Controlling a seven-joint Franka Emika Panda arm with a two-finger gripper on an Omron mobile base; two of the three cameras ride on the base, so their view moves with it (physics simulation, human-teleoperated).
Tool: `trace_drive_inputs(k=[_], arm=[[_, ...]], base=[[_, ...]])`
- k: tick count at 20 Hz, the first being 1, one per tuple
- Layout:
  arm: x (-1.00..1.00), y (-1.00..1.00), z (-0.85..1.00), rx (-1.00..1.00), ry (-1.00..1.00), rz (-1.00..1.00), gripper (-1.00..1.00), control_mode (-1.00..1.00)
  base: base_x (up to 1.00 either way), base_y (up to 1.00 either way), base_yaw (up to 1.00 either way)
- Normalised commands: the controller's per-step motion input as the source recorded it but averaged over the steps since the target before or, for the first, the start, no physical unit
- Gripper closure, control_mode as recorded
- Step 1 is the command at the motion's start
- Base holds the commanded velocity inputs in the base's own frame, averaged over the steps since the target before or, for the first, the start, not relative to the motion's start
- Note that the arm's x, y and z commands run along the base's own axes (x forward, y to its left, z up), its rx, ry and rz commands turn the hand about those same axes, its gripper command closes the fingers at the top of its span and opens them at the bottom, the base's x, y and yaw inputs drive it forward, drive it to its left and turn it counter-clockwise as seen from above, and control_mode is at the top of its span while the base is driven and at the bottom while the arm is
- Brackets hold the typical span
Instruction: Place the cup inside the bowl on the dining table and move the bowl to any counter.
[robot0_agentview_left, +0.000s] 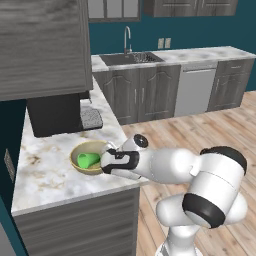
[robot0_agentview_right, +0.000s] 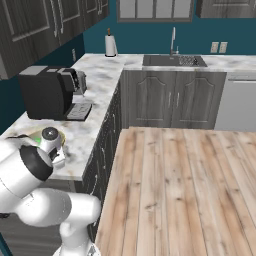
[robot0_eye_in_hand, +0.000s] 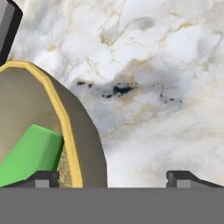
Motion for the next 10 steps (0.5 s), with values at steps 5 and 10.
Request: trace_drive_inputs(k=[5,10], arm=[[0.00,0.00,0.54,0.00,0.00,0.00,-1.00,-1.00],[-0.01,-0.04,0.50,0.00,0.00,0.00,-1.00,-1.00]], base=[[0.00,0.00,0.00],[0.00,0.00,0.00]])
